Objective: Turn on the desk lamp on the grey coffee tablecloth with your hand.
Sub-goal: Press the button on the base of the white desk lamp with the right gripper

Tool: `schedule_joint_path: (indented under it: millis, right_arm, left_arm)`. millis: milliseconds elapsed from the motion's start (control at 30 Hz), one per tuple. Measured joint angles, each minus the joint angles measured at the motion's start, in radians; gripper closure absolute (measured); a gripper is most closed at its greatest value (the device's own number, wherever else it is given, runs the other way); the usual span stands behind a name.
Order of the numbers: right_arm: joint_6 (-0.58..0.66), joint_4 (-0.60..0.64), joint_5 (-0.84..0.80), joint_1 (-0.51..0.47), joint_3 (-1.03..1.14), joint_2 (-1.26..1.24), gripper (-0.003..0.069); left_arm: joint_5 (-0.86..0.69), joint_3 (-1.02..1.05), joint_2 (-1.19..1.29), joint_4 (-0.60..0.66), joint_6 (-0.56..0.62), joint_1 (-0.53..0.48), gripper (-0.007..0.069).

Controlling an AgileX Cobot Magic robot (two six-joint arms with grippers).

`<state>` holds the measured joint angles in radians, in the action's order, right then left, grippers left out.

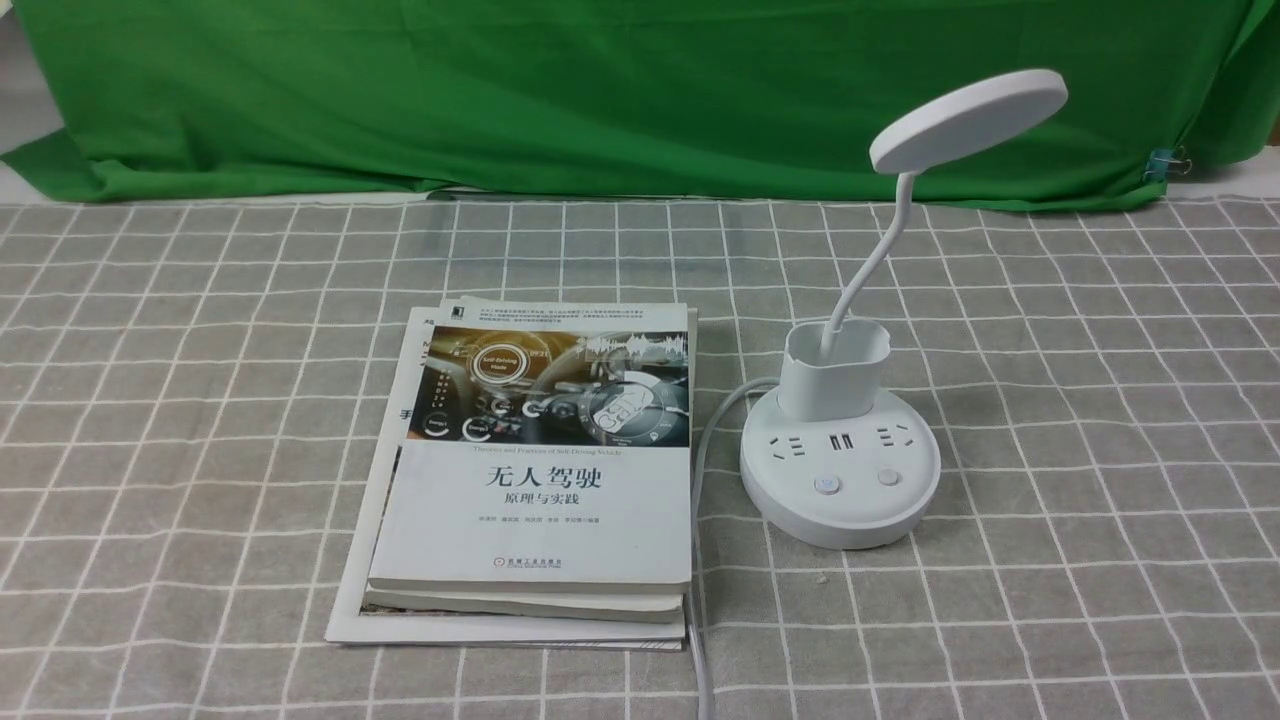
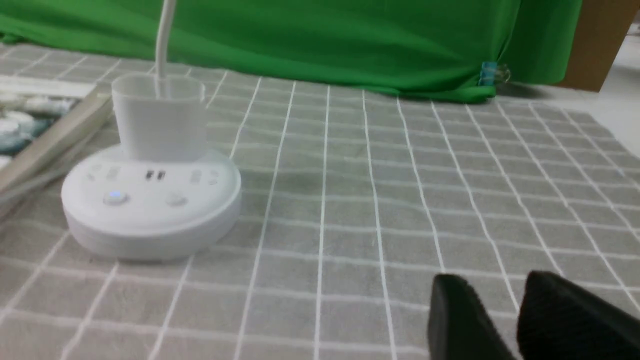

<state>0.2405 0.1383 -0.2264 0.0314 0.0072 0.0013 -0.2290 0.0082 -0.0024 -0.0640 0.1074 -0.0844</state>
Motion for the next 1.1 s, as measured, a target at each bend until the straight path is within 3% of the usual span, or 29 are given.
schedule_joint_path:
  millis: [67, 300, 500, 667, 767, 833, 967, 1100]
  right_arm:
    - [-0.039, 0.014, 0.03, 0.0, 0.0, 0.0, 0.0414]
    - [-0.47, 0.065, 0.226, 0.0, 0.0, 0.0, 0.0414]
    - [-0.564, 0.07, 0.307, 0.0, 0.0, 0.0, 0.0414]
    - [-0.487, 0.071, 0.161, 0.034, -0.076, 0.043, 0.0486]
    - [-0.308, 0.072, -0.068, 0.096, -0.292, 0.225, 0.0578]
    - [-0.267, 0.072, -0.145, 0.112, -0.374, 0.294, 0.059]
    - [-0.136, 0.065, -0.48, 0.143, -0.635, 0.659, 0.0603]
    - [-0.085, 0.05, -0.549, 0.144, -0.745, 0.879, 0.0606]
  left_arm:
    - [0.0, 0.0, 0.0, 0.0, 0.0, 0.0, 0.0606]
    - [0.0, 0.0, 0.0, 0.0, 0.0, 0.0, 0.0606]
    - [0.0, 0.0, 0.0, 0.0, 0.0, 0.0, 0.0606]
    - [0.0, 0.0, 0.0, 0.0, 0.0, 0.0, 0.0606]
    - [0.0, 0.0, 0.0, 0.0, 0.0, 0.0, 0.0606]
    - [0.0, 0.0, 0.0, 0.0, 0.0, 0.0, 0.0606]
    - [0.0, 0.0, 0.0, 0.0, 0.0, 0.0, 0.0606]
    - [0.0, 0.0, 0.0, 0.0, 0.0, 0.0, 0.0606]
